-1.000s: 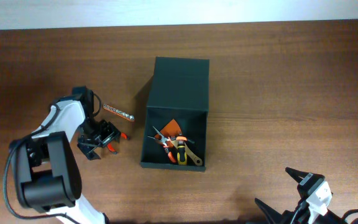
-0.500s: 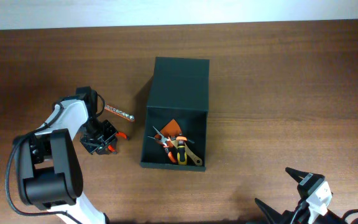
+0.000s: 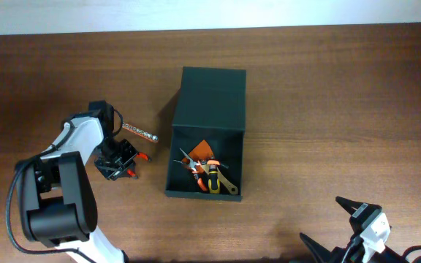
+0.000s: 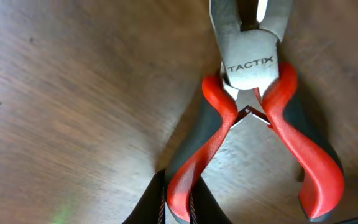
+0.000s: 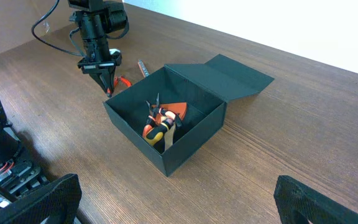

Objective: Pack container
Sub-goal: 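Grasp the red-handled pliers with the left gripper and lower them into the box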

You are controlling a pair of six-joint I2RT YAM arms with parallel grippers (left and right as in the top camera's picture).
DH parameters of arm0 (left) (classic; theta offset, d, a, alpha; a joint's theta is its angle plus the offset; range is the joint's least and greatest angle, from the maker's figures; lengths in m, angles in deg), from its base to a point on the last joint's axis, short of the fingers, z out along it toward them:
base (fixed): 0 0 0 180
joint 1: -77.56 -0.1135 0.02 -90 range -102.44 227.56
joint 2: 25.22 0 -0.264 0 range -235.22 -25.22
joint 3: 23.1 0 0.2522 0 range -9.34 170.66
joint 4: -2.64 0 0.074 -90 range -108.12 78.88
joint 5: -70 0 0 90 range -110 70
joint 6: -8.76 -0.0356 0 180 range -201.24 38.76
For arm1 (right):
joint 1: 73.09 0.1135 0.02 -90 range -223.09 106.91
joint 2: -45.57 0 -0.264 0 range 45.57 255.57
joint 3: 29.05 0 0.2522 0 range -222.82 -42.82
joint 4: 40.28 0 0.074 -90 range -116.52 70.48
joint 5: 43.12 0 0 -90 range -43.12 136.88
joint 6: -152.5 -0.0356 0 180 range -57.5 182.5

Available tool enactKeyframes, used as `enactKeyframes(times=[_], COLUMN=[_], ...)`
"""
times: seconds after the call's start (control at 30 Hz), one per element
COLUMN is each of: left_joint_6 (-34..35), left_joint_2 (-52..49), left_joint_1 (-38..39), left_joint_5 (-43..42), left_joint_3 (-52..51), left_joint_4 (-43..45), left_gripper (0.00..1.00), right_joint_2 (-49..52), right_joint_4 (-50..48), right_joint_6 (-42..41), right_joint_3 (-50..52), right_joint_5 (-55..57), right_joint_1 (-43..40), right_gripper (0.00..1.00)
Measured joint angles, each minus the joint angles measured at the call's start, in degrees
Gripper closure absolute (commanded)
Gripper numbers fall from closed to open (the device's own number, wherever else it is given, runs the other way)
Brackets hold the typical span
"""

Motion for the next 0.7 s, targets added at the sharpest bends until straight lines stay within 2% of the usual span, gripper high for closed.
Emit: enactKeyframes(times=[0.2,0.43,0.57,0.7], left_joint_6=[1.1,3.6,9.5,18.6], left_joint_2=[1.9,14.1,23.2,28.2], left_joint_1=[0.0,2.6,9.9,20.4], left_joint_5=[-0.4,-0.7,-0.6,0.3], left_joint_3=[0.0,0.0,0.0,0.1], left_joint_4=[1.7,1.7,2.4,4.0], left_gripper=[0.98,0.98,0.98,0.98], right_joint_2=[0.0,0.0,0.0,0.0], right_joint_4=[0.0,0.0,0.0,0.0], right_joint_6=[0.0,0.0,0.0,0.0], right_joint_3=[0.0,0.0,0.0,0.0], right_joint_5=[0.0,0.0,0.0,0.0], right_joint_1=[0.0,0.0,0.0,0.0], right_gripper=[0.01,0.01,0.01,0.01])
